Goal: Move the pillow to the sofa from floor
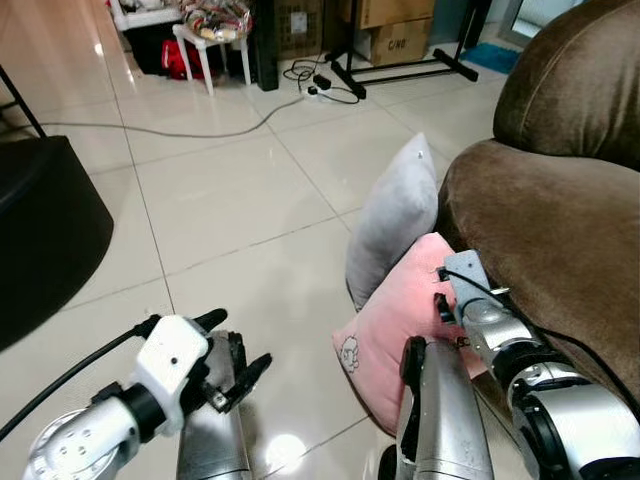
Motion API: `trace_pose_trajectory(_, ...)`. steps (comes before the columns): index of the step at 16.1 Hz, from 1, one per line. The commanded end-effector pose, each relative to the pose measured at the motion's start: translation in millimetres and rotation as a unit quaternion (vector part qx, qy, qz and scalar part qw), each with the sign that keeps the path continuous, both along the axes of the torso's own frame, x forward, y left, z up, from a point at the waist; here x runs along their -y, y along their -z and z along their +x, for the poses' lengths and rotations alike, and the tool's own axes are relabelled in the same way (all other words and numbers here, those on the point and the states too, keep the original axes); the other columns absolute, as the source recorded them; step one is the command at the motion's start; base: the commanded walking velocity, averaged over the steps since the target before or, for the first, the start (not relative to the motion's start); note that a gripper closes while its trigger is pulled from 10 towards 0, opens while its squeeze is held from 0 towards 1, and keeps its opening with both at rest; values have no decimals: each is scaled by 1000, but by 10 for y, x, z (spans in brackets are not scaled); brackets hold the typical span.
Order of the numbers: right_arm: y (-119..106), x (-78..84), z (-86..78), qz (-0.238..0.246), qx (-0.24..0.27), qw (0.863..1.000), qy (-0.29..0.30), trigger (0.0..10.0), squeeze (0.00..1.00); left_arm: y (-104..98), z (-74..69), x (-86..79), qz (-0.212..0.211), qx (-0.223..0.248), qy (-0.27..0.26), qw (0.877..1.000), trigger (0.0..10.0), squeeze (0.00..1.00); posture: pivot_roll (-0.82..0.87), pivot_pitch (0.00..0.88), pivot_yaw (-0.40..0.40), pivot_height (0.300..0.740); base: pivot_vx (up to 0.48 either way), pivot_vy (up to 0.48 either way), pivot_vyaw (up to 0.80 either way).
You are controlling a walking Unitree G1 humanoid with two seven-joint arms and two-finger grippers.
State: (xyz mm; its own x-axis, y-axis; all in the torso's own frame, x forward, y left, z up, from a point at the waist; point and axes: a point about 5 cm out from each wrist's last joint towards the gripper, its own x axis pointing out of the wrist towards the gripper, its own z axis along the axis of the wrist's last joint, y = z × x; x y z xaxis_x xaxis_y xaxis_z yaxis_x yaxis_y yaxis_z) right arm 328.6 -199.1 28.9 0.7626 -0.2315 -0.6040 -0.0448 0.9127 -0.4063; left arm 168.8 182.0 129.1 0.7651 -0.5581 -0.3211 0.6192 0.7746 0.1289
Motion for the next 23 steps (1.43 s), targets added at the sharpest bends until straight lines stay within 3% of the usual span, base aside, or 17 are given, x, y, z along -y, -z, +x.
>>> trace_pose_trajectory(1, -6, -20, 10, -2, 0, 1000, -4, 1569, 0, -46, -10, -4, 2, 4, 5, 1000, 10000, 0, 52, 77, -32, 405, 0, 0, 0)
trace_pose_trajectory(2, 18, -71, 0, 1, -5, 1000, -14, 0, 0, -59, -32, -10, 4, 2, 6, 1000, 10000, 0, 57, 87, -33, 405, 0, 0, 0)
trace_pose_trajectory(6, 98, -205, -49, 4, -19, 999, -33, 0, 0, -86, -108, -4, 5, -9, 13, 1000, 10000, 0, 71, 104, -36, 405, 0, 0, 0)
trace_pose_trajectory(12, 116, -269, -58, 0, -14, 999, -34, 0, 0, -125, -172, -13, 9, -17, 14, 1000, 10000, 0, 76, 112, -34, 405, 0, 0, 0)
trace_pose_trajectory(23, 103, -348, -37, 15, -13, 998, -54, 0, 0, -111, -147, 9, 7, -22, 16, 1000, 10000, 0, 71, 80, -49, 405, 0, 0, 0)
